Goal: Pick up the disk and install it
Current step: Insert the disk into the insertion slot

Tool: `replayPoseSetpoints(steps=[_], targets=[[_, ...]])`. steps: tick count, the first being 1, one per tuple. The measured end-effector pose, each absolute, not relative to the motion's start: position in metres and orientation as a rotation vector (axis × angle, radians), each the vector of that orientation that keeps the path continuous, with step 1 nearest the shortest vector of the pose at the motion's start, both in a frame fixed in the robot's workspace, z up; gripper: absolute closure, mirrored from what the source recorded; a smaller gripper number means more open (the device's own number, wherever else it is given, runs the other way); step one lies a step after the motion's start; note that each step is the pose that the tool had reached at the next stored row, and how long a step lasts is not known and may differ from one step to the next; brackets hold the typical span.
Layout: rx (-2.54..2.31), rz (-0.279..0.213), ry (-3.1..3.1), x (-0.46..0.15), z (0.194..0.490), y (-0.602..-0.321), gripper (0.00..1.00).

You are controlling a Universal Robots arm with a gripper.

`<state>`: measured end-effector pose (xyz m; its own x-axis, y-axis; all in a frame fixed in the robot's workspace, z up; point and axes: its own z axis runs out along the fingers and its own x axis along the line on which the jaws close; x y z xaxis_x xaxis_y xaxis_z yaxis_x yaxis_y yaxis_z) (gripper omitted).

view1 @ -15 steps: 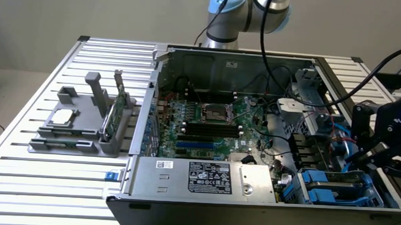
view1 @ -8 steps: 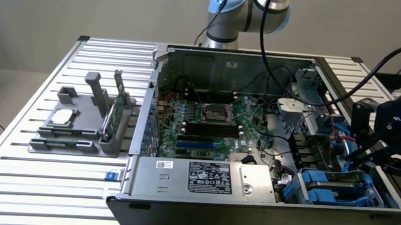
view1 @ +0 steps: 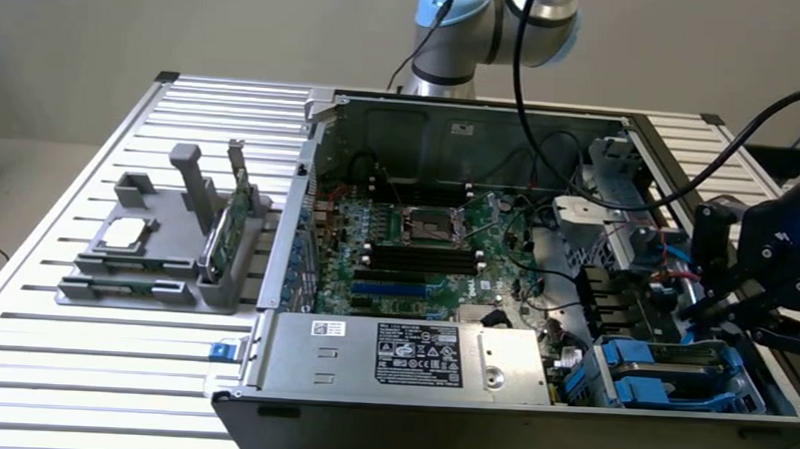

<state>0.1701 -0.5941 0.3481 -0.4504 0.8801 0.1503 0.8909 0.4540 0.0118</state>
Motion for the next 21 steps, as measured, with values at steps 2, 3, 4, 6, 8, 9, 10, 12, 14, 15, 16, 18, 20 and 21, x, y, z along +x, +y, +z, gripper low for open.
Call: replayPoseSetpoints(steps=[2,3,4,6,8,9,10,12,14,15,16,18,20,21], targets=[[-1.575,-0.13,-2.567,0.17,0.348,-0.594,0.84],[-1.576,-0.128,-2.564,0.169,0.348,-0.594,0.84],[-1.578,-0.126,-2.561,0.169,0.348,-0.594,0.84],[-1.581,-0.12,-2.552,0.169,0.348,-0.594,0.84],[-1.586,-0.116,-2.544,0.169,0.348,-0.594,0.84],[-1.59,-0.115,-2.541,0.169,0.348,-0.594,0.84],[-1.595,-0.115,-2.538,0.168,0.348,-0.594,0.84],[-1.608,-0.114,-2.532,0.168,0.348,-0.594,0.84],[-1.618,-0.113,-2.526,0.168,0.348,-0.594,0.84],[-1.621,-0.113,-2.525,0.167,0.348,-0.594,0.84],[-1.622,-0.112,-2.525,0.166,0.348,-0.594,0.84],[-1.622,-0.111,-2.525,0.163,0.349,-0.594,0.84],[-1.622,-0.111,-2.525,0.159,0.351,-0.594,0.84],[-1.623,-0.111,-2.525,0.158,0.352,-0.594,0.84]])
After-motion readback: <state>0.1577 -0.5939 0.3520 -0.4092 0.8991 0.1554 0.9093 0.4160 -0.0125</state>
